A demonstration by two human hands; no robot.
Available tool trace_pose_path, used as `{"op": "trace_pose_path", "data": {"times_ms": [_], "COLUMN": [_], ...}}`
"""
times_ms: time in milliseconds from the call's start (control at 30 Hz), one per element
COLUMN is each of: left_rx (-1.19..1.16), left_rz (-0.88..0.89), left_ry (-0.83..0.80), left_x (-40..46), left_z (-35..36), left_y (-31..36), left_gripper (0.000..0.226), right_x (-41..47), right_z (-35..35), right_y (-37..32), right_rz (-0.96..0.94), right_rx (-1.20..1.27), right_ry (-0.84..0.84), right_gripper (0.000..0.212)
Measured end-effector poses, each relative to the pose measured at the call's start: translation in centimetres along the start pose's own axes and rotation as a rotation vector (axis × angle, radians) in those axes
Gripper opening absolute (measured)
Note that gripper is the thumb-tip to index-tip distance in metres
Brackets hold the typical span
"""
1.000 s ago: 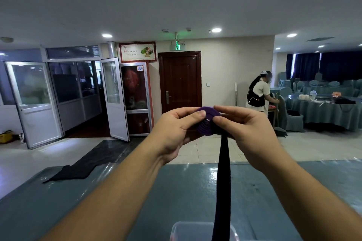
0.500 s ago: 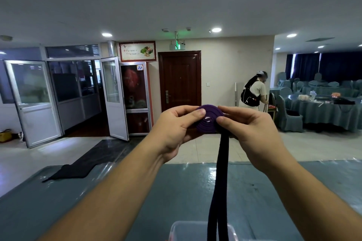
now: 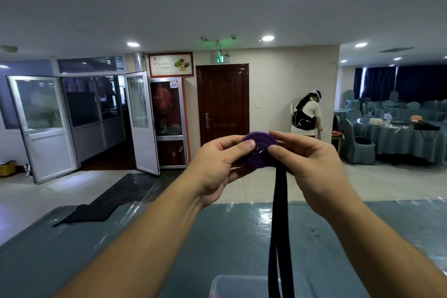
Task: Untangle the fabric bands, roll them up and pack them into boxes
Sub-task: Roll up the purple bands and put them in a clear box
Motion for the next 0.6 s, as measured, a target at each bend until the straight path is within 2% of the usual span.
{"op": "trace_pose_path", "data": {"times_ms": [133, 233, 333, 467, 533, 600], "left_rx": [0.193, 0.322, 0.288, 0.088, 0.147, 0.295], "left_rz": [-0.072, -0.085, -0.042, -0.013, -0.024, -0.065], "left_ry": [-0.085, -0.082, -0.057, -0.001, -0.009, -0.072], "left_x": [-0.1, -0.1, 0.1, 0.1, 0.0, -0.1], "left_z": [-0.7, -0.7, -0.4, 0.0, -0.2, -0.6], "left_y": [0.4, 1.0, 1.0, 0.1, 0.3, 1.1], "left_gripper": [0.019, 0.017, 0.018, 0.017, 0.012, 0.015], "right_x": [0.0, 0.1, 0.1, -0.1, -0.1, 0.0], "right_z": [-0.7, -0.7, -0.4, -0.3, -0.5, -0.9], "right_y": [-0.4, -0.6, -0.5, -0.1, -0.6, -1.3], "right_rz": [0.075, 0.107, 0.079, 0.056, 0.082, 0.125], "right_rx": [-0.105, -0.179, -0.115, -0.071, -0.109, -0.261], "right_ry": [-0.121, -0.191, -0.121, -0.053, -0.095, -0.182], "right_gripper": [0.030, 0.029, 0.030, 0.032, 0.032, 0.031]}}
Point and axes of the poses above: each hand's wrist, its own x-axis towards the middle knuckle, its own z-axis out of the palm, y = z × x, the point moved 2 cm from there along x, towards the middle knuckle, and after that the axes turned 15 degrees about -y, right-handed, at the moved point
